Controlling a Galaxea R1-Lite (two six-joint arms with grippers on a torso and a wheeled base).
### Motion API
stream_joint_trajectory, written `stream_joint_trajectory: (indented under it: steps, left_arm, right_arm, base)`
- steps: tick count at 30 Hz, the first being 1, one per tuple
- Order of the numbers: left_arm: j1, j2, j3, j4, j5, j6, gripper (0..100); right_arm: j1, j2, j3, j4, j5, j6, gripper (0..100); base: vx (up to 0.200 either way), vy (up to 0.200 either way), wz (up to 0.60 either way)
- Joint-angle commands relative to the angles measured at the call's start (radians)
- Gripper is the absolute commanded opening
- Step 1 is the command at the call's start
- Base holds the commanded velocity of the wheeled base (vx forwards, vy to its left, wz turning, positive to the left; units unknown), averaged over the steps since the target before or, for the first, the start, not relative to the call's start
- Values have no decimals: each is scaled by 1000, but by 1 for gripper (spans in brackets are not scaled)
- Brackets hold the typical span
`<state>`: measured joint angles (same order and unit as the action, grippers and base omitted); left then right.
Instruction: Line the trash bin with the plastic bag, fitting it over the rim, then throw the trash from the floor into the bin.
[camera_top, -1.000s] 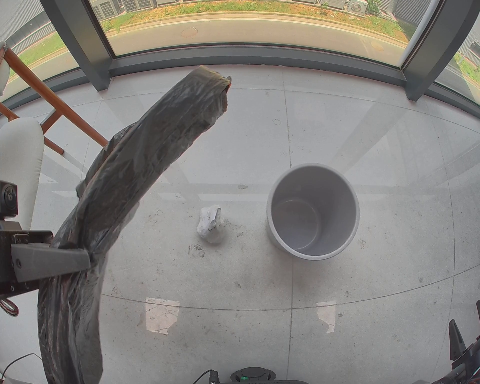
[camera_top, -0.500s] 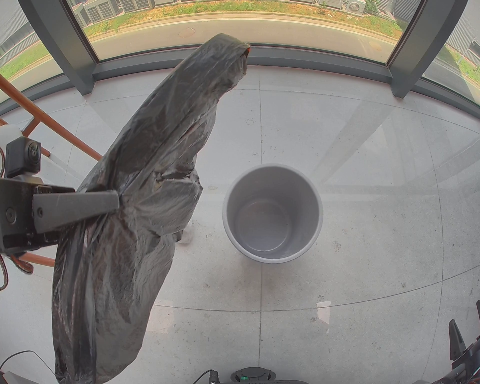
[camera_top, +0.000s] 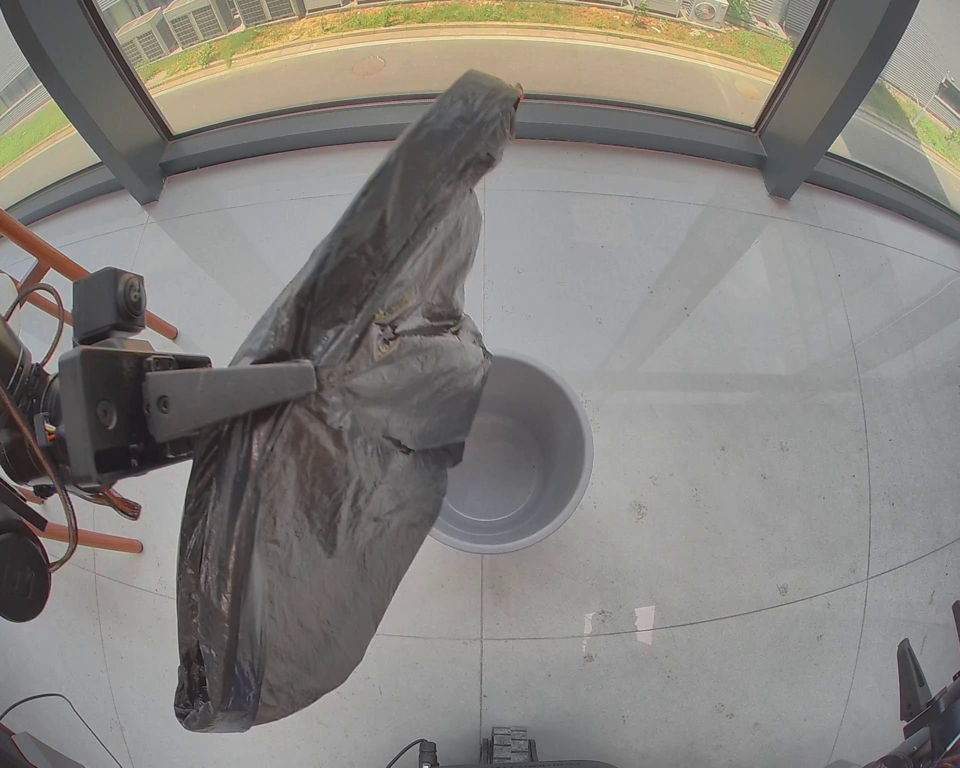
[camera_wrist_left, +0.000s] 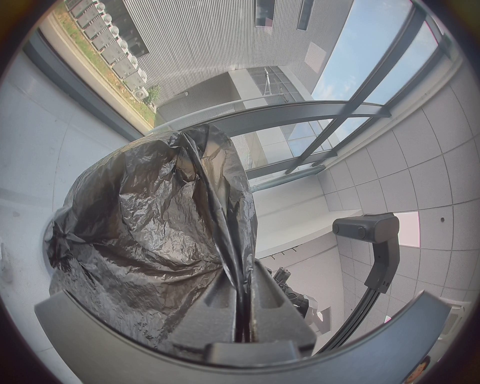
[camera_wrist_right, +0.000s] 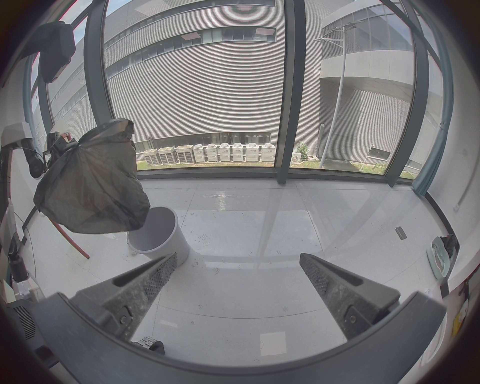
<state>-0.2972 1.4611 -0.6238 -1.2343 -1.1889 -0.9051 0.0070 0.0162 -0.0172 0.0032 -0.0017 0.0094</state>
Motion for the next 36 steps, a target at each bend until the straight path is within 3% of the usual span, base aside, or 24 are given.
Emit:
stream_joint_trajectory:
  steps: [1, 4, 8, 14, 19, 27, 29, 36]
  left_arm:
    - [-14, 71, 1, -22, -1, 3, 0]
    - [-14, 151, 1, -100, 2, 12, 0]
    - [-8, 337, -11, -337, 19, 45, 0]
    - [-49, 398, -37, -337, 152, 71, 0]
    - [-65, 463, -82, -327, 322, 109, 0]
    - [-74, 415, -129, -142, 531, 121, 0]
    - [-74, 377, -192, -25, 604, 141, 0]
    - [-76, 274, -313, 345, 732, 403, 0]
  right_arm:
    - [1, -15, 17, 0, 0, 0, 100]
    - [1, -15, 17, 0, 0, 0, 100]
    - [1, -15, 17, 0, 0, 1, 100]
    - [1, -16, 17, 0, -1, 1, 100]
    - [1, -16, 17, 0, -1, 1, 100]
    - [1, -16, 17, 0, 0, 0, 100]
    - [1, -15, 17, 0, 0, 0, 100]
    - [1, -15, 17, 0, 0, 0, 100]
  base:
    - [0, 0, 0]
    - [0, 0, 0]
    - [0, 0, 0]
    - [0, 0, 0]
    - [0, 0, 0]
    - [0, 0, 0]
    - [0, 0, 0]
    - [0, 0, 0]
